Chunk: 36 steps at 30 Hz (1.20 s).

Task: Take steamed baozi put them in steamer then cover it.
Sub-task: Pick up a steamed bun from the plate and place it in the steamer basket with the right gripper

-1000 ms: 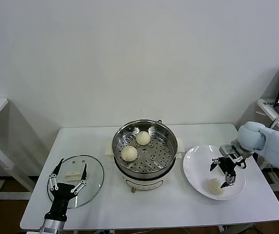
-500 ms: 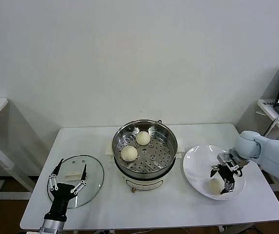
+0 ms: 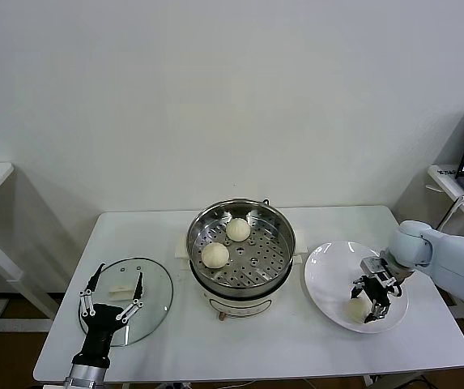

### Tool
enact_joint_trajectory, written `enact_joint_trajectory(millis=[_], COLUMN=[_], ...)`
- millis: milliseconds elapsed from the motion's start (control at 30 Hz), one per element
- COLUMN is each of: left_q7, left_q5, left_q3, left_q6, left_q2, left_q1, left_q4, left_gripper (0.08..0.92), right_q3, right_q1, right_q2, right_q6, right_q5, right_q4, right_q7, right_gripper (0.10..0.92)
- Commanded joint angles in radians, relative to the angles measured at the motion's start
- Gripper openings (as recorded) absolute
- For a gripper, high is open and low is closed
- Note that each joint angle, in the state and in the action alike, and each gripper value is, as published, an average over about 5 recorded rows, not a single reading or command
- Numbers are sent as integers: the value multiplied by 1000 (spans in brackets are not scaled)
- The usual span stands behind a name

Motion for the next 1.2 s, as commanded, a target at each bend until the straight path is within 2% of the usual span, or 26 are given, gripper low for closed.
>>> enact_joint_trajectory(millis=[33, 267, 600, 933, 1200], left_q7=[-1, 0, 0, -1, -2], left_q5=[-1, -1, 0, -1, -1], left_q3=[2, 3, 18, 15, 15], left_q6=[-1, -1, -4, -9, -11], left_q2=[2, 8, 8, 12, 9], left_q1=[0, 2, 1, 0, 0], left_q4=[-3, -9, -11, -12, -12], left_gripper=[823, 823, 823, 823, 823], right_q3=[45, -16, -10, -48, -72], right_q1=[111, 377, 586, 504, 401], right_q2=[0, 51, 263, 422, 487], right_q6=[71, 257, 502, 662, 769], right_q5=[-29, 36, 7, -169, -298], right_q4=[23, 69, 134, 262, 273], right_q7=[-41, -91, -90, -38, -14], right_gripper=[682, 679, 669, 662, 662])
